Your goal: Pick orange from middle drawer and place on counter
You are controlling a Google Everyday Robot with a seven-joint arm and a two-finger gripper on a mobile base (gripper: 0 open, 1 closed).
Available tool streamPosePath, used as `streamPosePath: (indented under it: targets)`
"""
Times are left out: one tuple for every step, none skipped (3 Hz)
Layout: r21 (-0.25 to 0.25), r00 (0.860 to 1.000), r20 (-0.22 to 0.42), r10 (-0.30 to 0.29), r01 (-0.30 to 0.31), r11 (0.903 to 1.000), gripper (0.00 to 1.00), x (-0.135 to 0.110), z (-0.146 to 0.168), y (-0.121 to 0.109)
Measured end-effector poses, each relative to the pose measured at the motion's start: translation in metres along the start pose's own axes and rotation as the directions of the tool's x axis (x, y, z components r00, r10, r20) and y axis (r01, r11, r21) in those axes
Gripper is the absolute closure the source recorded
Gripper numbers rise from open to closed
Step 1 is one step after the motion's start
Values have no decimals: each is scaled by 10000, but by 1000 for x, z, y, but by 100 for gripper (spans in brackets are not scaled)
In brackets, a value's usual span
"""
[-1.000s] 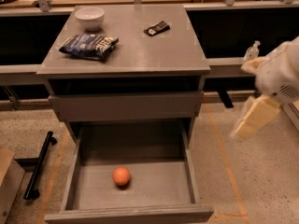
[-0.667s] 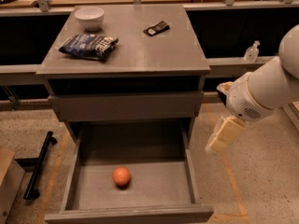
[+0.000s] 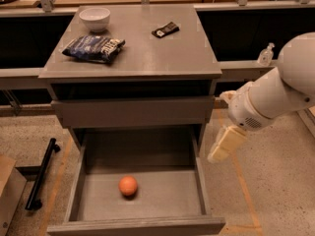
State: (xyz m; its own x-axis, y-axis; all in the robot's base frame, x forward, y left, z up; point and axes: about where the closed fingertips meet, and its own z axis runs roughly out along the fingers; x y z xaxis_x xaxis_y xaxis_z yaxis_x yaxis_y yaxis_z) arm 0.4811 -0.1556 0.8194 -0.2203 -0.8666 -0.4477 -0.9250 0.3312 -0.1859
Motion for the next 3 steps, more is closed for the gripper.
streamPosePath:
  targets:
    - [-154,9995,73,-306,307,9994,0,-12,48,-2]
    - [-277,9990,265,-373,380,9989,0,-21,103,-2]
    - [-198,9988,311,-373,380,9991,0,-22,103,-4]
